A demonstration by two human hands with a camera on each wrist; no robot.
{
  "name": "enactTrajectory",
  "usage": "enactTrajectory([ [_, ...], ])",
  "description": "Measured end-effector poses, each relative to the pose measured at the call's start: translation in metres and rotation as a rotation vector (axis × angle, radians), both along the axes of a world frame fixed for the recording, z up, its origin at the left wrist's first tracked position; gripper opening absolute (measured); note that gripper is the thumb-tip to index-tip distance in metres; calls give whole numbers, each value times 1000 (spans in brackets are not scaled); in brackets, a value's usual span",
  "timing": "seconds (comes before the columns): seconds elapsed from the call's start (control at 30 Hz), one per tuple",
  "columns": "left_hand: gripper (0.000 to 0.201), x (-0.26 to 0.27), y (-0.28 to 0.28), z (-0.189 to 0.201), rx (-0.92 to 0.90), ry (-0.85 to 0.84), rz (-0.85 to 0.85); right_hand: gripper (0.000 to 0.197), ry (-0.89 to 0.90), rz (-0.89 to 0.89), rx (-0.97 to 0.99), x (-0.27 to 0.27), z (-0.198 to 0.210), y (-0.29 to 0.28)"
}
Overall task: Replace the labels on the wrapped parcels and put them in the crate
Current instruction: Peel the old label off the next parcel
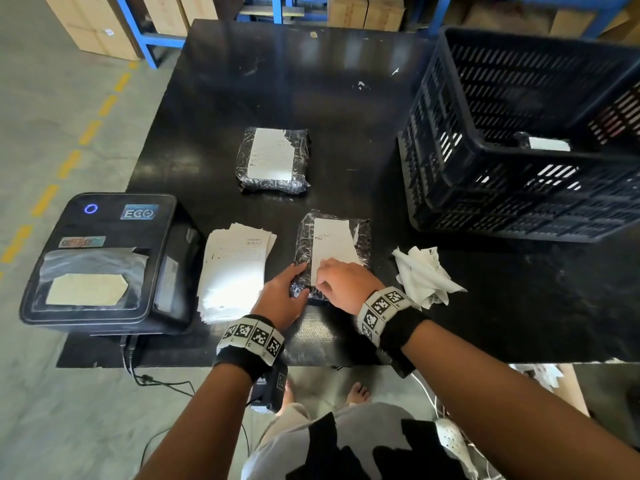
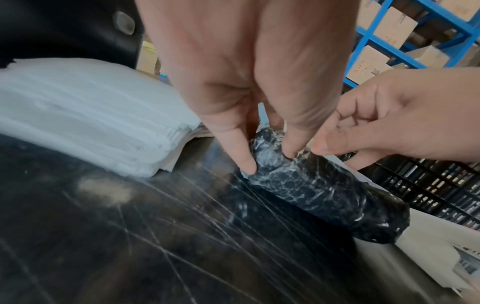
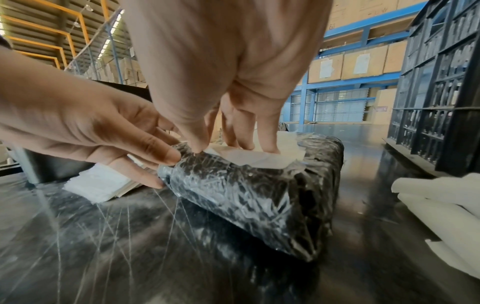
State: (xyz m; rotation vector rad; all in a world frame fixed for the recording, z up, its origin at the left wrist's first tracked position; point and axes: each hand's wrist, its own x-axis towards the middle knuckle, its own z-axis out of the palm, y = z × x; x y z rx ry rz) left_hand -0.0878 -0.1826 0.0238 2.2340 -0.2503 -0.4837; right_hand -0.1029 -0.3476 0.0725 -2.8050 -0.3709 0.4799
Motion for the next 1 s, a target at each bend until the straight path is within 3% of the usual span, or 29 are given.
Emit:
enactTrajectory([
  [0.3, 50, -2, -2, -2, -94, 5, 64, 19, 80, -130, 101, 6, -1, -6],
  [0.5, 49, 0, -2, -3, -79, 29, 69, 21, 103, -345, 274, 11, -1, -20],
  [0.6, 48, 4, -4, -1, -73, 59, 59, 19, 123, -366, 379, 9, -5, -23],
  [0.67, 44, 9, -6, 2, -54, 84, 45, 31, 162, -353, 468, 4, -6, -24],
  [0.77, 45, 17, -11, 4, -45, 132, 53, 57, 114, -323, 350, -8, -6, -26],
  [0.9, 58, 22, -16, 4, -49, 145, 63, 52, -83, -307, 134, -13, -13, -29],
  [1.0, 62, 21, -15, 2, -38, 138, 62, 51, -63, -285, 67, -12, -18, -32],
])
